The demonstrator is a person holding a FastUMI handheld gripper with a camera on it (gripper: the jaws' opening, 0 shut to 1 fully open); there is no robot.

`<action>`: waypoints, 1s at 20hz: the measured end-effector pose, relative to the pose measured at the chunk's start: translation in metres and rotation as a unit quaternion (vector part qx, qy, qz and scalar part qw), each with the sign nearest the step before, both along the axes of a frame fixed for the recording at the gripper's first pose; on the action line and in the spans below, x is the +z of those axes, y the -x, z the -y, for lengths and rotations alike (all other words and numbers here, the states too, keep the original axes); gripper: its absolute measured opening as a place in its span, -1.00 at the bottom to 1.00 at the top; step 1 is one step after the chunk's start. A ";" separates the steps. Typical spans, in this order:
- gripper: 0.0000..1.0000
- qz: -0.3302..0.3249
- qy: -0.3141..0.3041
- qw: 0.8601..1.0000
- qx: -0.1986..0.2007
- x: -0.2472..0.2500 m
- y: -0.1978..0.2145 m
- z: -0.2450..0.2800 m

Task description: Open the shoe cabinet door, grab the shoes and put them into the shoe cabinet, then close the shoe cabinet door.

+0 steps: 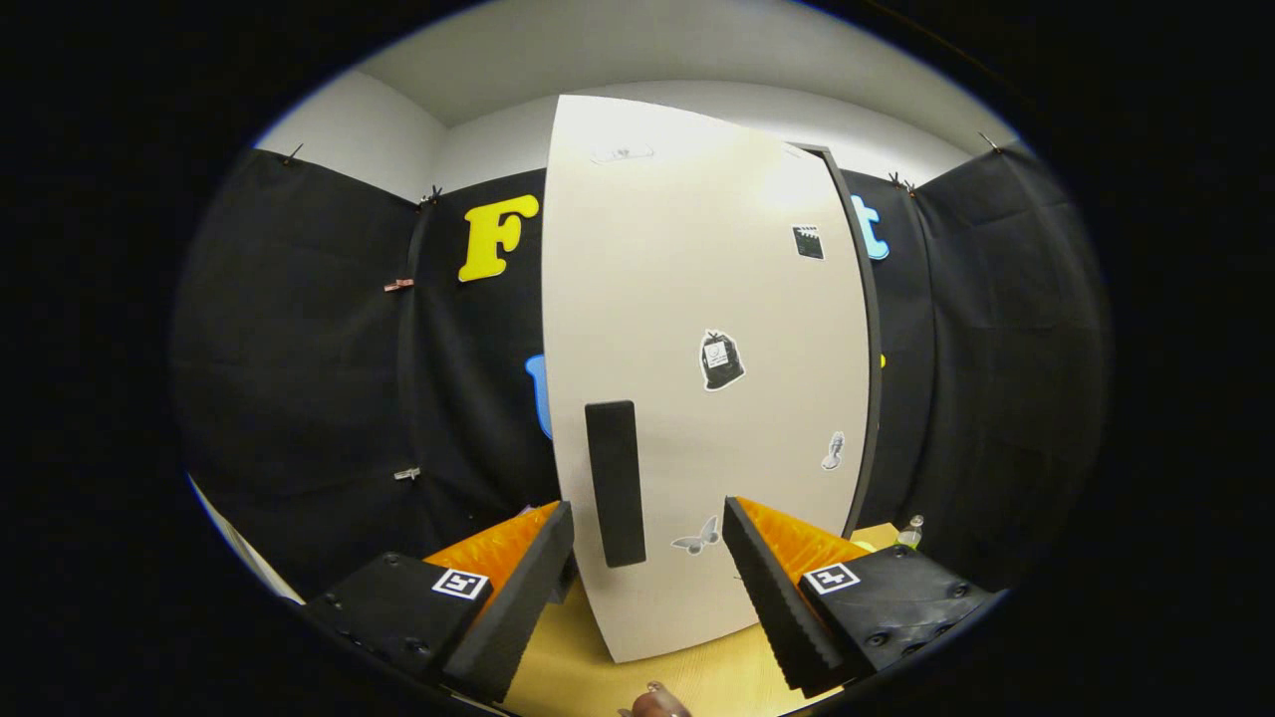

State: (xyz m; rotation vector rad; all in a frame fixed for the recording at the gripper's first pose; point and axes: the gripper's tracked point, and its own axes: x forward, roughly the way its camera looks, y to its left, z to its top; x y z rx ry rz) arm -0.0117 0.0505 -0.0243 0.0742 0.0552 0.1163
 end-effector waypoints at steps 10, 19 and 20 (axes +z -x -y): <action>0.97 0.000 0.008 1.000 -0.006 0.003 0.027 0.007; 0.97 0.009 0.025 1.000 -0.002 0.008 0.036 0.006; 0.98 0.014 0.023 1.000 0.003 0.011 0.036 0.004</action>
